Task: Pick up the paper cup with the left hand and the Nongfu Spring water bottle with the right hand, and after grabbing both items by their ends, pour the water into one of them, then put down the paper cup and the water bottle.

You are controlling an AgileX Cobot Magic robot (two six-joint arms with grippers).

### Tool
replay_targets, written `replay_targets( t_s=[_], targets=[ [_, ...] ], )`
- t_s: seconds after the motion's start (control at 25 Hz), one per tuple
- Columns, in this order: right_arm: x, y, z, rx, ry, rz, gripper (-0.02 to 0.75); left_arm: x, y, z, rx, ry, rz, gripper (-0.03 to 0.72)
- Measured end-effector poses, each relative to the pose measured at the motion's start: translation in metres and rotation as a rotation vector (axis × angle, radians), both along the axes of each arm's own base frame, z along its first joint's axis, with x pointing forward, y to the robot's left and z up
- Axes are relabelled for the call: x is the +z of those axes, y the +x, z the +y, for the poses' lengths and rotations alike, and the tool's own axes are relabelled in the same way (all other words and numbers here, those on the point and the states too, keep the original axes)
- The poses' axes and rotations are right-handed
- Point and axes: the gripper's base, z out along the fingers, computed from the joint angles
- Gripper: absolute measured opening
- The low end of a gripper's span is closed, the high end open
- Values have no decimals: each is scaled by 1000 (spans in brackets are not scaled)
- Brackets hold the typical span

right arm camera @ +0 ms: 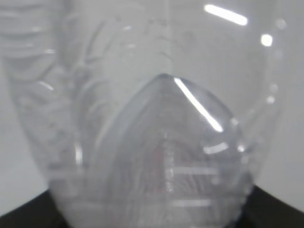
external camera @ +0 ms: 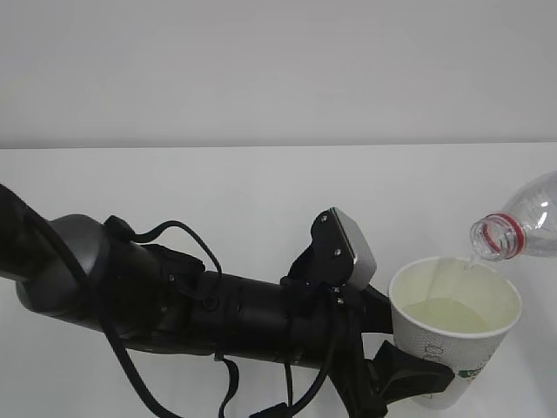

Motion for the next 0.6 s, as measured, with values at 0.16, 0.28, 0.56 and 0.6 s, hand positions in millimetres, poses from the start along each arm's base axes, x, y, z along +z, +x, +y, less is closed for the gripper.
replay_targets(
  t_s=[0.16,0.28,0.56,0.6],
  targets=[
    [0,0,0,0,-1,-1,430,0,0,0,0,0,0,486],
    [0,0,0,1,-2,-1,430,0,0,0,0,0,0,486],
    [0,0,0,2,-8,-1,430,0,0,0,0,1,0,486],
    [0,0,0,2,-10,-1,430,0,0,0,0,1,0,486]
  ],
)
